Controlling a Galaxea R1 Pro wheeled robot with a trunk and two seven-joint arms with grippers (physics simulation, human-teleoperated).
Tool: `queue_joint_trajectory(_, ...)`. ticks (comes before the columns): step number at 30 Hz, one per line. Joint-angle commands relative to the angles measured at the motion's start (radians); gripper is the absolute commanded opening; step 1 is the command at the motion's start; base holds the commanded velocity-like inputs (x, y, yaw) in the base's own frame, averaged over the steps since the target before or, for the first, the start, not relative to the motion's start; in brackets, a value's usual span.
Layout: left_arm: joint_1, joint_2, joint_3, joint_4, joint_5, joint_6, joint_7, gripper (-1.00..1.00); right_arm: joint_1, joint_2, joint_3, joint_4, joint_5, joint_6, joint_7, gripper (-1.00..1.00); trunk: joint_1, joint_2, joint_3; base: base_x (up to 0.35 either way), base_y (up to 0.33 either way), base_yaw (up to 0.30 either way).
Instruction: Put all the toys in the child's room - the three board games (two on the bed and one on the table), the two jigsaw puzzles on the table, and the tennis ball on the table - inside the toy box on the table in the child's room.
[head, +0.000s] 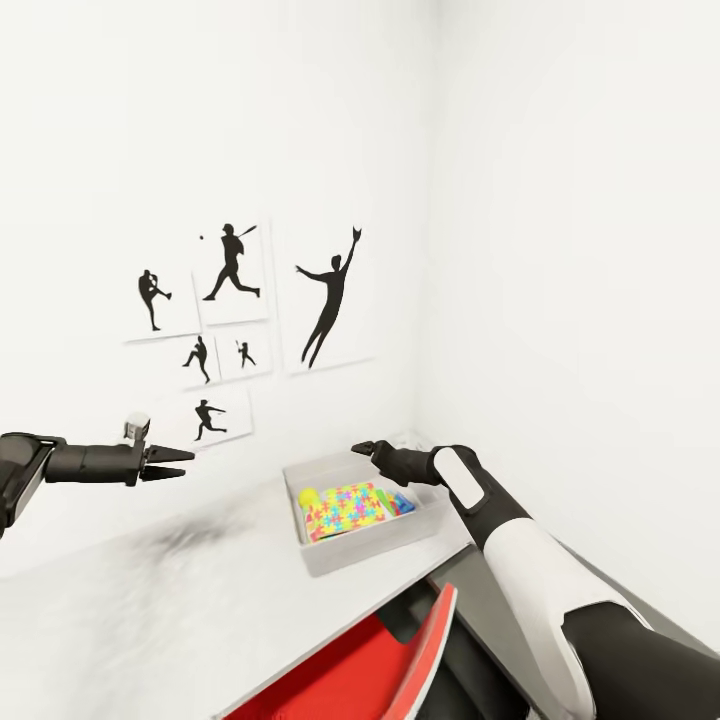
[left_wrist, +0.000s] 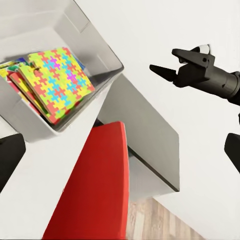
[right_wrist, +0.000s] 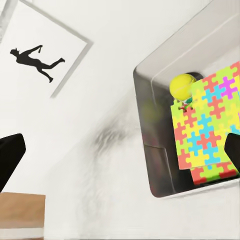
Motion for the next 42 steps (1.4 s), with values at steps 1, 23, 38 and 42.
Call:
queue_joint_trajectory(1, 0.000, 0.000, -0.001, 0.000, -0.007, 0.010, -0.007, 1.00, 0.000, 0.000, 0.000, 0.000, 0.006, 0.002, 0.005, 1.00, 0.000, -0.001, -0.001, -0.275, 0.000, 0.000)
queue_joint_trajectory(23, 0.008, 0.000, -0.001, 0.000, -0.008, 0.007, -0.007, 1.00, 0.001, -0.002, -0.002, 0.002, 0.007, 0.001, 0.005, 1.00, 0.000, -0.001, -0.001, -0.114, 0.000, -0.204)
queue_joint_trajectory(38, 0.033, 0.002, 0.000, 0.000, -0.008, 0.006, -0.007, 1.00, 0.001, -0.011, -0.001, 0.000, 0.007, -0.001, 0.005, 1.00, 0.000, -0.001, -0.001, -0.303, 0.000, -0.278)
queue_joint_trajectory(42, 0.033, 0.002, -0.001, 0.000, -0.008, 0.006, -0.007, 1.00, 0.001, -0.011, -0.001, 0.000, 0.007, -0.001, 0.005, 1.00, 0.000, -0.001, -0.001, -0.187, 0.000, -0.278)
